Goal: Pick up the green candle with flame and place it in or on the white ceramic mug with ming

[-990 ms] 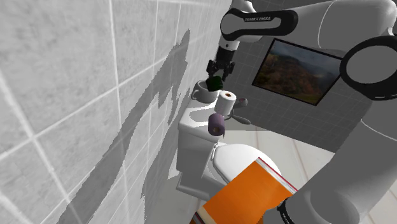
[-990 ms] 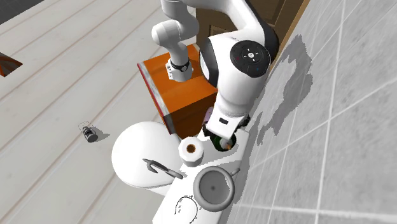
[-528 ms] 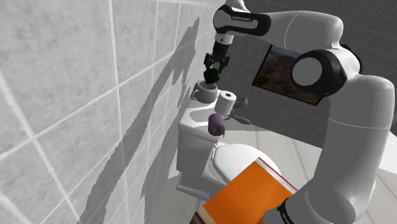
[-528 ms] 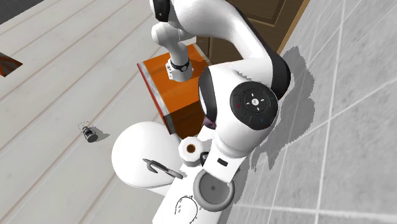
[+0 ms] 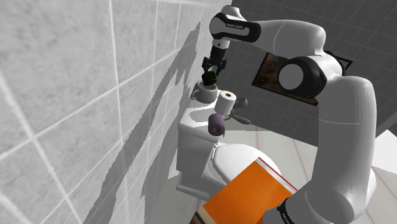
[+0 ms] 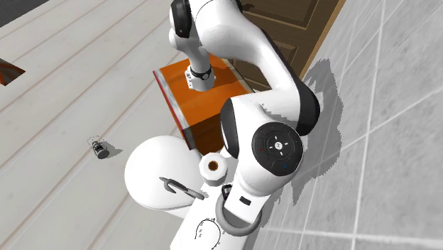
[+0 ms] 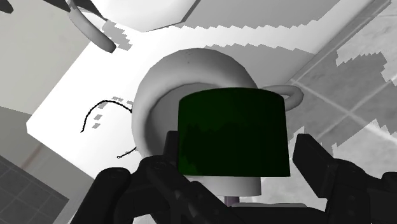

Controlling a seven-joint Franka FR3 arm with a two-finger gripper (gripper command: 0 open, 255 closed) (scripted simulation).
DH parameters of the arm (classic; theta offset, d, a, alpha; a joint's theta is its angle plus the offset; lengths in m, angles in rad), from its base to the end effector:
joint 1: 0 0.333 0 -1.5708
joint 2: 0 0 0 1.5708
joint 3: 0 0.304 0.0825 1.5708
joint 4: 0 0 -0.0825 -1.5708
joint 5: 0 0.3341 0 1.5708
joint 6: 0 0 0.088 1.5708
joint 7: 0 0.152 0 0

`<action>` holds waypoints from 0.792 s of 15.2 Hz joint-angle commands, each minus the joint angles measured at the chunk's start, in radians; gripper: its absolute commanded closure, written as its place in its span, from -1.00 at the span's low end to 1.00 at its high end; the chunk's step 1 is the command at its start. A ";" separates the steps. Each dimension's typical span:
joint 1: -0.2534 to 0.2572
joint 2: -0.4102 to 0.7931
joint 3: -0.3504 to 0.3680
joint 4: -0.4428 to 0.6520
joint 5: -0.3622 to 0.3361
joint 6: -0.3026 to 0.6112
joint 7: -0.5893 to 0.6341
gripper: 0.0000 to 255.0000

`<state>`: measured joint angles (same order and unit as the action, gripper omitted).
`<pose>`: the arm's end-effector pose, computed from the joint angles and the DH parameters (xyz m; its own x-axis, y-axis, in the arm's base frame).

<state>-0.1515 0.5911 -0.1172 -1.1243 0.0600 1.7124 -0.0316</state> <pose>0.6506 -0.1508 0.4223 0.9746 -0.2239 0.0003 -0.2239 -0.9746 0.0058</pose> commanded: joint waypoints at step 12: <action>0.004 -0.004 0.000 -0.110 0.001 0.107 -0.002 1.00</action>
<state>-0.1474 0.5839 -0.1173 -1.2326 0.0604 1.8199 -0.0335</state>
